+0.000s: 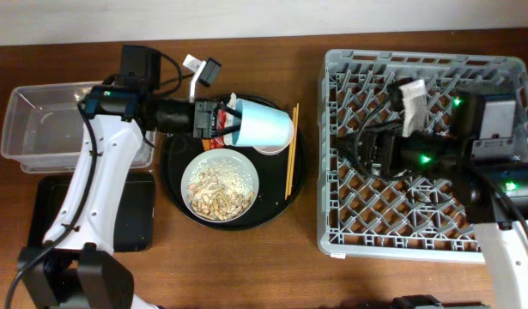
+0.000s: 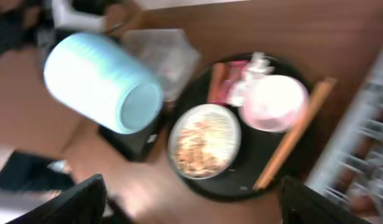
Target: Sort waste into correct bins and load items into the dishwasher rack
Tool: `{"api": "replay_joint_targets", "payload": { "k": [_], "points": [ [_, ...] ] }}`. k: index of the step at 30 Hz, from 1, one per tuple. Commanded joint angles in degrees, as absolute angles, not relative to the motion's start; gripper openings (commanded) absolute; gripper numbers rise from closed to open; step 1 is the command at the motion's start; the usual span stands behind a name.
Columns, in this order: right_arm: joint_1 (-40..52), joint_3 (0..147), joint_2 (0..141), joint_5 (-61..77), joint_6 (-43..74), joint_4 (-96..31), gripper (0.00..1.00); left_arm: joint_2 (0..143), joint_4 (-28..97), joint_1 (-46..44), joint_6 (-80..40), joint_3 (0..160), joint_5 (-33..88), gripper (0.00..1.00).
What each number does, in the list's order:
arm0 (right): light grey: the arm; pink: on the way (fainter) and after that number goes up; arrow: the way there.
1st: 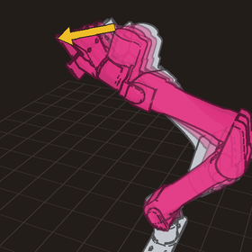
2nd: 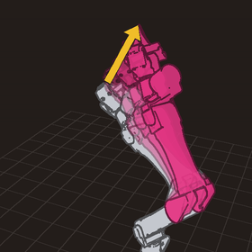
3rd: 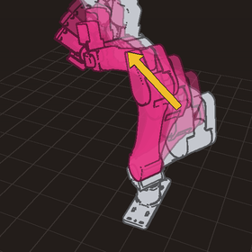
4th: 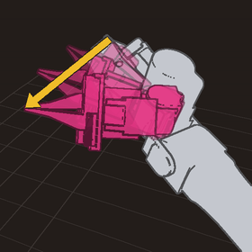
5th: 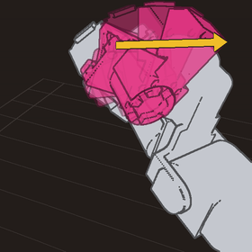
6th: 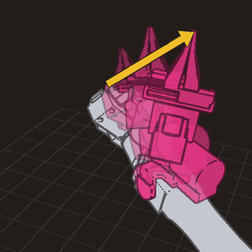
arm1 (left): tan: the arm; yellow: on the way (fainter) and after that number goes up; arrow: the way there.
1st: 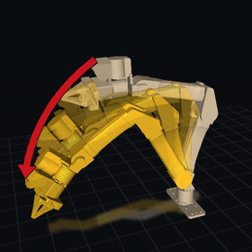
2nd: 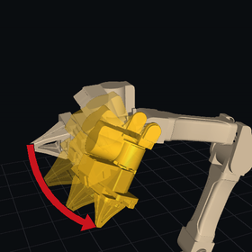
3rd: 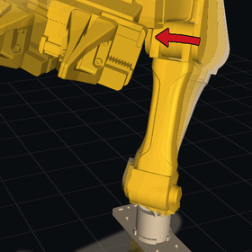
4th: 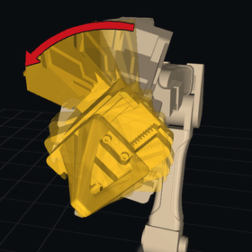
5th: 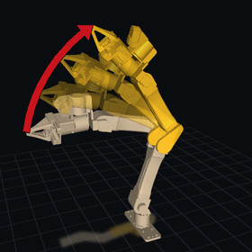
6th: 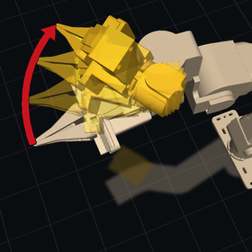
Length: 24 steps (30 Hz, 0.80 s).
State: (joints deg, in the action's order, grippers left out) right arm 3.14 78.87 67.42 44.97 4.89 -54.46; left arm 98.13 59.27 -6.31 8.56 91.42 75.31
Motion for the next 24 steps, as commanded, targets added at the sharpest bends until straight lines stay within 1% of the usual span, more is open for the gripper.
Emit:
{"api": "replay_joint_targets", "payload": {
  "k": [1,3,5,8,9,10,11,12,13,14,15,16,17,18,20,21,23,24],
  "points": [
    [9.6,79.7,68.4,51.0,3.4,-50.0,0.87,97.7,59.3,-6.7,10.4,91.9,87.1,0.0],
    [13.9,79.7,68.7,51.0,3.4,-44.5,0.88,97.7,59.3,-6.8,9.8,91.9,90.2,0.0],
    [19.0,79.7,69.8,49.9,3.2,-40.4,0.88,97.7,59.5,-8.5,9.7,91.9,90.2,0.01],
    [19.7,79.7,72.8,50.1,3.2,-37.1,0.88,97.7,61.2,-10.3,9.2,91.9,90.2,0.0],
    [19.7,79.7,75.0,55.1,3.2,-35.7,0.84,97.7,61.2,-10.7,9.3,91.9,90.2,0.0],
    [19.6,79.7,75.7,56.4,3.2,-35.3,0.77,97.7,61.2,-10.7,9.3,91.9,90.2,0.0],
    [19.6,79.7,75.4,56.4,3.2,-35.1,0.75,97.7,61.1,-10.7,9.3,91.9,90.2,0.02],
    [19.5,79.7,74.7,56.3,3.2,-35.2,0.69,97.7,61.1,-10.7,9.3,91.9,90.2,0.31],
    [19.5,79.7,73.7,55.8,3.2,-35.4,0.66,97.7,61.0,-10.7,9.3,91.9,90.1,0.7],
    [19.5,79.7,72.0,51.1,3.2,-37.6,0.63,97.7,60.4,-10.7,9.3,91.9,90.0,0.93],
    [19.4,79.7,70.7,46.6,3.2,-39.8,0.63,97.7,59.7,-10.7,9.3,91.9,90.0,0.99],
    [19.1,79.7,68.2,38.7,3.2,-44.2,0.61,97.7,58.5,-10.7,9.3,91.9,89.7,0.99],
    [17.7,79.7,65.5,34.5,3.3,-48.1,0.58,97.7,57.4,-10.7,9.3,91.9,87.9,0.99],
    [13.7,79.7,61.6,28.5,4.1,-54.5,0.56,97.7,57.5,-10.7,9.2,91.9,83.3,0.99],
    [8.3,79.7,58.5,21.9,6.8,-61.1,0.56,97.7,57.5,-10.7,9.1,91.9,80.1,0.99],
    [0.6,79.7,56.5,14.9,9.6,-68.3,0.56,97.7,57.5,-10.7,9.1,91.9,77.8,0.99],
    [-7.8,79.7,56.4,10.8,10.0,-74.3,0.56,97.7,57.5,-10.7,9.1,91.9,76.5,0.99],
    [-13.5,79.7,57.6,10.0,10.0,-77.8,0.57,97.7,57.5,-10.7,9.1,91.9,76.4,0.99]
  ]
}}
